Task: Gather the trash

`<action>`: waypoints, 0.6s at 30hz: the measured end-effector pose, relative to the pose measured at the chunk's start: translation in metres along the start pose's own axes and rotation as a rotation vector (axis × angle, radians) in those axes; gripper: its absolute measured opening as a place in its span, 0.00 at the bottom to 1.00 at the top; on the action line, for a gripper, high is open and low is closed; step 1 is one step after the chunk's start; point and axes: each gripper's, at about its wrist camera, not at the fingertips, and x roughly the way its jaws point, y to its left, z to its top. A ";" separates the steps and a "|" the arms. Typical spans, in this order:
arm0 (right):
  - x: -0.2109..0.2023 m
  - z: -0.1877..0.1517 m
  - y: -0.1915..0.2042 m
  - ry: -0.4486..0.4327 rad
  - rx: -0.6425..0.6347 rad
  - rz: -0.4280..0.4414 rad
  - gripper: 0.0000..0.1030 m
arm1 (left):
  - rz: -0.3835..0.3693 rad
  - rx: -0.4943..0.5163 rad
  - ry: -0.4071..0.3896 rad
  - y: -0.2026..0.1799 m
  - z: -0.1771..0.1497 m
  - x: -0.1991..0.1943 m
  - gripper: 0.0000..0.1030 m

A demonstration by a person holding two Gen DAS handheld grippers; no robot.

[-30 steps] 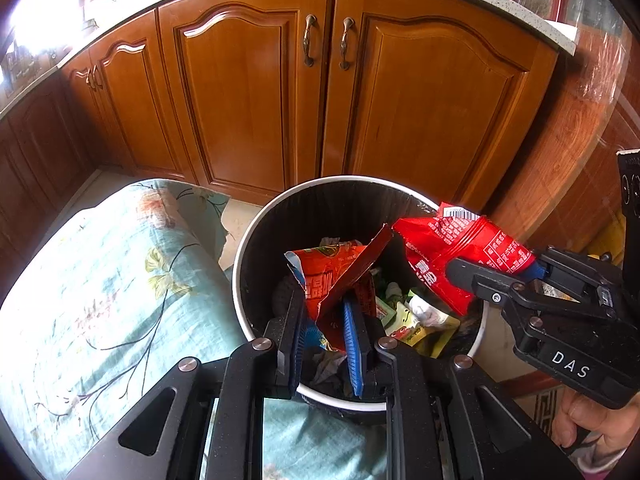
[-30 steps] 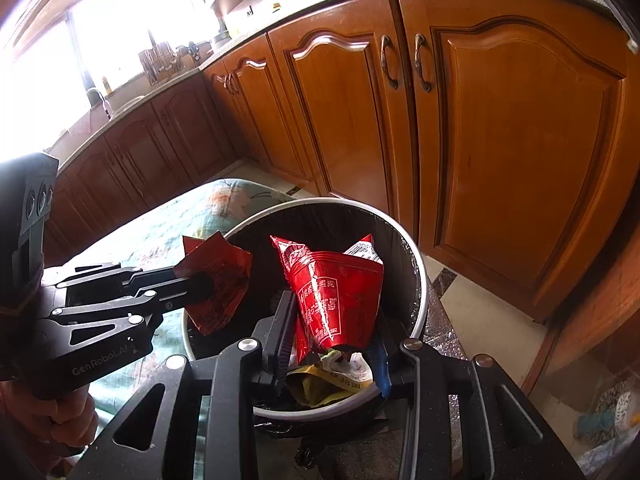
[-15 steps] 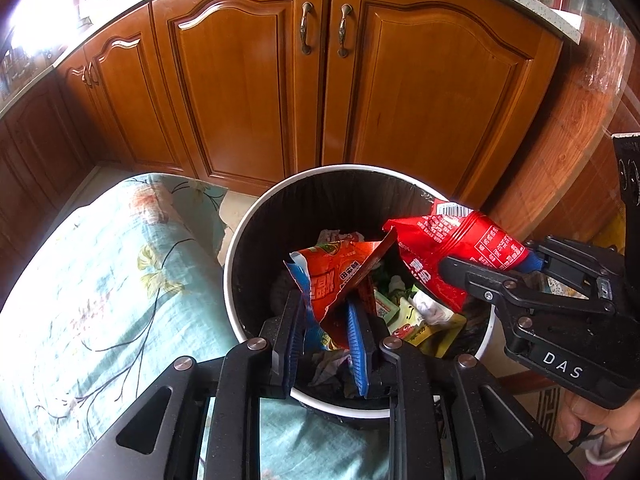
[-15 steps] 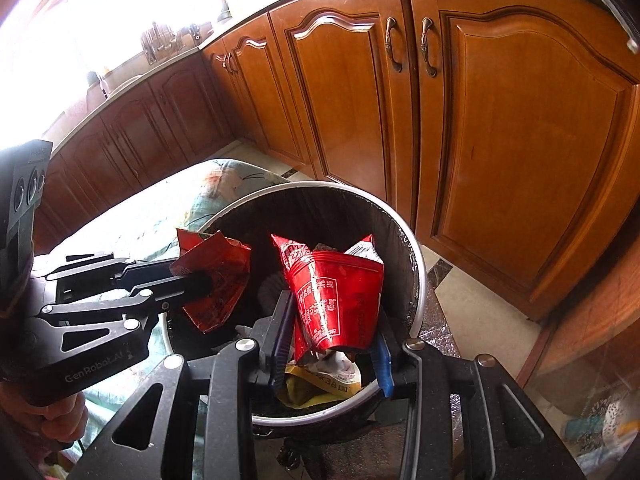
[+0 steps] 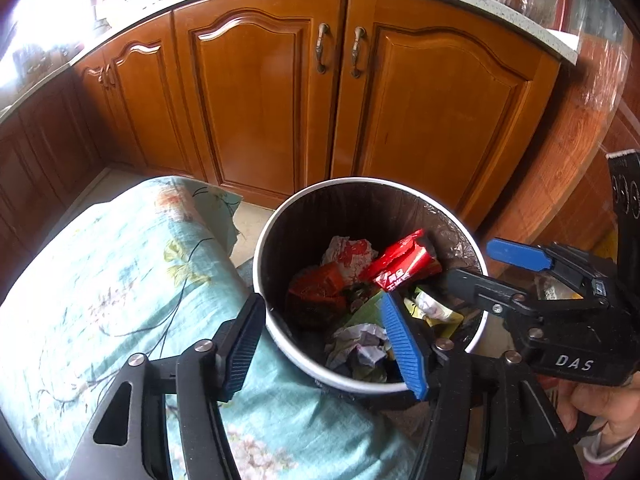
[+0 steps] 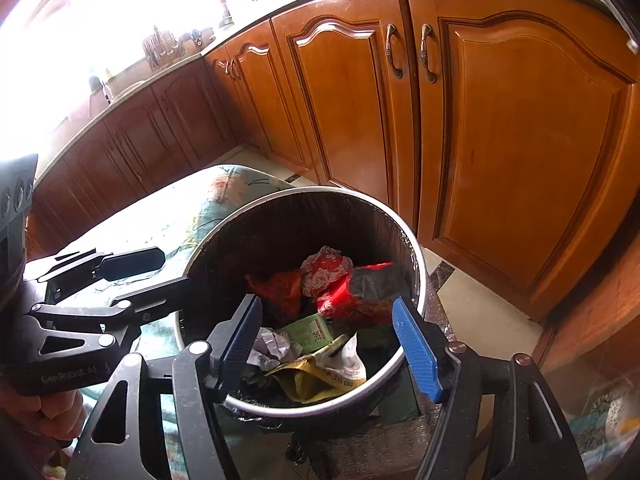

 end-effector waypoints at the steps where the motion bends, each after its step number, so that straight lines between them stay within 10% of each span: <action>1: -0.003 -0.003 0.000 -0.010 0.009 0.003 0.72 | -0.002 -0.014 -0.005 0.003 -0.003 -0.003 0.61; 7: -0.026 -0.027 0.007 -0.104 0.088 0.025 0.93 | -0.018 -0.116 -0.042 0.022 -0.034 -0.027 0.68; 18: -0.056 -0.079 0.046 -0.236 0.187 0.070 0.97 | -0.002 -0.214 -0.188 0.048 -0.106 -0.089 0.78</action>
